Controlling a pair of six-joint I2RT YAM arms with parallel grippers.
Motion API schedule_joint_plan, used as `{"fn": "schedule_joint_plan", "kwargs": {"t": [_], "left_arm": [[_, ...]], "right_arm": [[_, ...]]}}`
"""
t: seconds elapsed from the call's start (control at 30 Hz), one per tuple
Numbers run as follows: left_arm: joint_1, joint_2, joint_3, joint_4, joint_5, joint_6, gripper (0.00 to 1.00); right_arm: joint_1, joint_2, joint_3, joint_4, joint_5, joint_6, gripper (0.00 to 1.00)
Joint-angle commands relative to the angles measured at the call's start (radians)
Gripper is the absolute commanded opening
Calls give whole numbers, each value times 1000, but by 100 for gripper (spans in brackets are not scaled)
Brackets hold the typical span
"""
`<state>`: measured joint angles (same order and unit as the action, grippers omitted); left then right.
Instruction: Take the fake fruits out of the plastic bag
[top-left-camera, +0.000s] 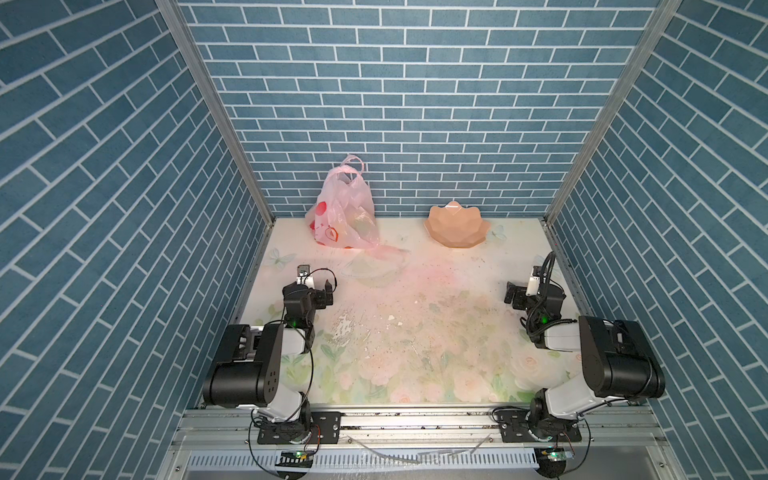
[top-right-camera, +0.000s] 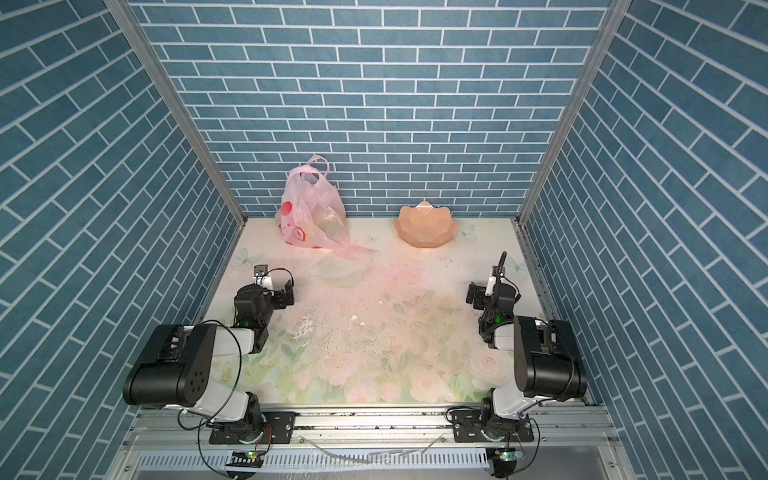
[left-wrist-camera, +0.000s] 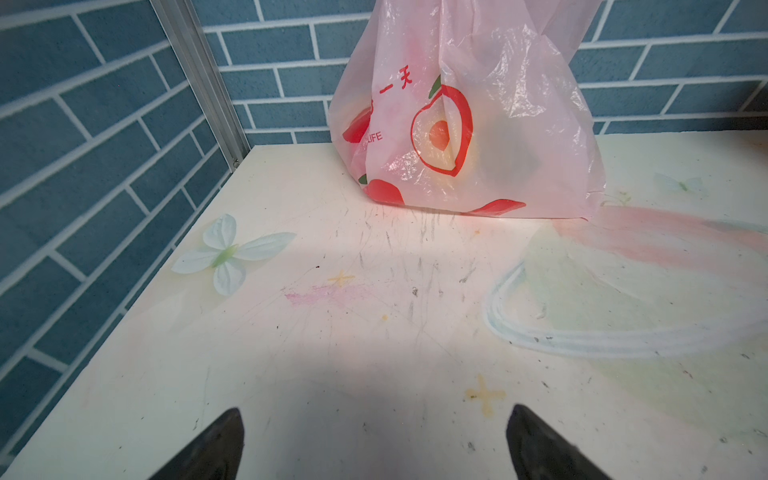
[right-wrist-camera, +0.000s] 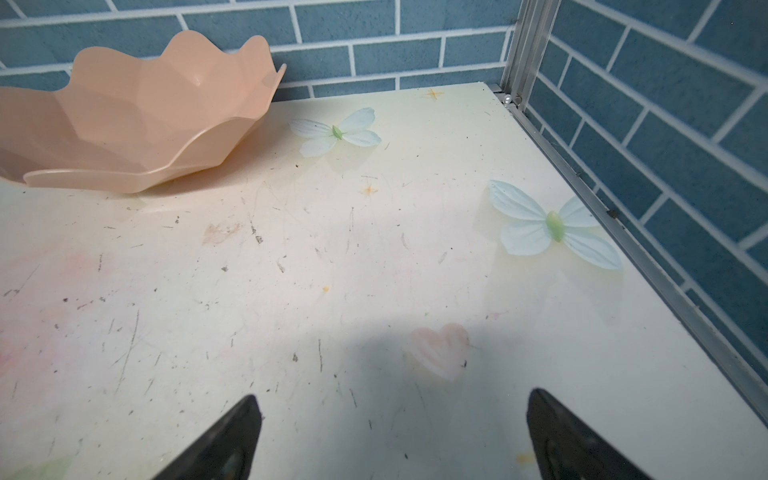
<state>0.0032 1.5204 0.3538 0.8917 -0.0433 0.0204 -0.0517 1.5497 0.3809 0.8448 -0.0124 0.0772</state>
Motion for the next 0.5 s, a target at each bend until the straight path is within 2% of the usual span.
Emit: {"fn": "schedule_joint_plan", "kwargs": {"t": [0.0,0.07,0.13,0.27,0.33,0.4,0.43,0.47], "left_arm": [[-3,1,12,1,-4,12,99],[-3,-13,26,-34,-6,13,99],[-3,-60,67,-149,-13,11,99],[-3,-190,204,-478,-74,-19,99],[-3,-249,281,-648,-147,-97,99],[-1,-295,360,-832,-266,-272,99],[6,-312,387,-889,-294,-345,99],[27,-329,400,-915,-246,-394,99]], "right_arm": [[-2,-10,15,13,-8,-27,99],[-2,-12,15,10,8,-25,99],[-2,-39,35,-49,69,2,99],[-2,-140,147,-335,198,51,99],[-2,-183,195,-459,201,90,99],[-4,-243,221,-567,201,215,99],[-5,-269,225,-594,179,262,99],[-6,-298,218,-610,131,308,99]]}}
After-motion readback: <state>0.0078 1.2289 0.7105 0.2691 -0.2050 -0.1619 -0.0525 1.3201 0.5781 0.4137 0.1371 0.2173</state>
